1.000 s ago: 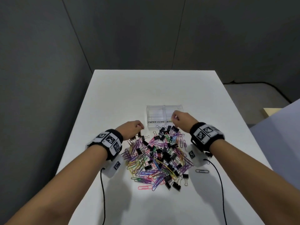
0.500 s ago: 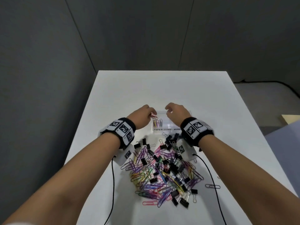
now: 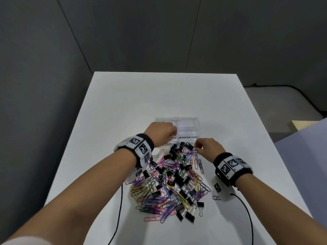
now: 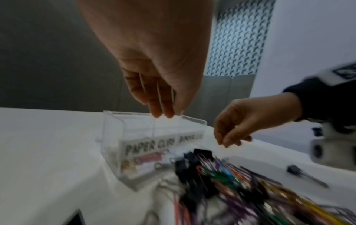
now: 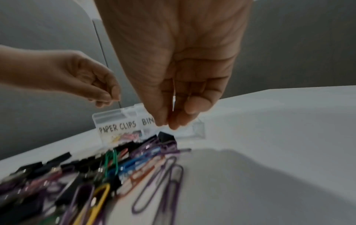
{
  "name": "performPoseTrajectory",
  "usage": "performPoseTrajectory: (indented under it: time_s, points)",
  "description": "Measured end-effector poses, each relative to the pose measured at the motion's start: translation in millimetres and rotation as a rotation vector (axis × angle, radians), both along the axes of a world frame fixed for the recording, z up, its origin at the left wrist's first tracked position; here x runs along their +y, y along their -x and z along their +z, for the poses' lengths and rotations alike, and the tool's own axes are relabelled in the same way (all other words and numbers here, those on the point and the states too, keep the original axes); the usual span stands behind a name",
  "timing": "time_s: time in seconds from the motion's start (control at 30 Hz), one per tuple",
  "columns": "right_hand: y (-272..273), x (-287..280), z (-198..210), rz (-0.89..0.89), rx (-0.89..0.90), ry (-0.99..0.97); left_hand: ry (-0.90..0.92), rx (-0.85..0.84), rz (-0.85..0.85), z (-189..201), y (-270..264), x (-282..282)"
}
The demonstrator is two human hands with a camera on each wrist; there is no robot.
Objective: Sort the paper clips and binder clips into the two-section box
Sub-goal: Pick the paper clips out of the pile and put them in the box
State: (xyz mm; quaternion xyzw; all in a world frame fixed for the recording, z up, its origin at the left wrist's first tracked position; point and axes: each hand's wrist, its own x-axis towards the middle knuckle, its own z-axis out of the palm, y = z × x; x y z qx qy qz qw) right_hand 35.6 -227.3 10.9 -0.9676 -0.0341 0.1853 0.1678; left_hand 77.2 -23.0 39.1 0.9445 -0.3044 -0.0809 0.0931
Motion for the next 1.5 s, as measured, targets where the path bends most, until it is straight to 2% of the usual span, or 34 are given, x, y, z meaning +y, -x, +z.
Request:
performPoseTrajectory:
  time_s: [0.13, 0.2, 0.3, 0.57, 0.77, 1.0, 1.13, 1.3, 1.5]
  points:
    - [12, 2, -11, 0.171, -0.052, 0.057, -0.183, 0.089, -0.082, -26, 31, -7]
    - [17, 4, -17, 0.252, -0.111, 0.094, -0.231, 0.125, -0.014, -36, 41, -2]
    - [20, 6, -27, 0.307, -0.161, 0.158, -0.203, 0.160, 0.111, -43, 51, 9]
    - [28, 23, -33, 0.293, -0.252, 0.128, -0.171, 0.162, 0.246, -51, 59, 12]
    - [24, 26, -32, 0.295, -0.176, 0.119, -0.155, 0.210, 0.271, -50, 56, 11]
    - [24, 21, -28, 0.286, -0.157, 0.132, -0.045, 0.317, 0.280, -47, 53, 13]
    - [23, 18, -21, 0.254, -0.074, 0.083, 0.047, 0.349, 0.306, -43, 51, 18]
    - [25, 21, -22, 0.327, -0.068, 0.170, 0.084, 0.406, 0.326, -36, 49, 25]
    - [25, 28, -26, 0.256, -0.047, 0.147, 0.089, 0.482, 0.355, -30, 54, 37]
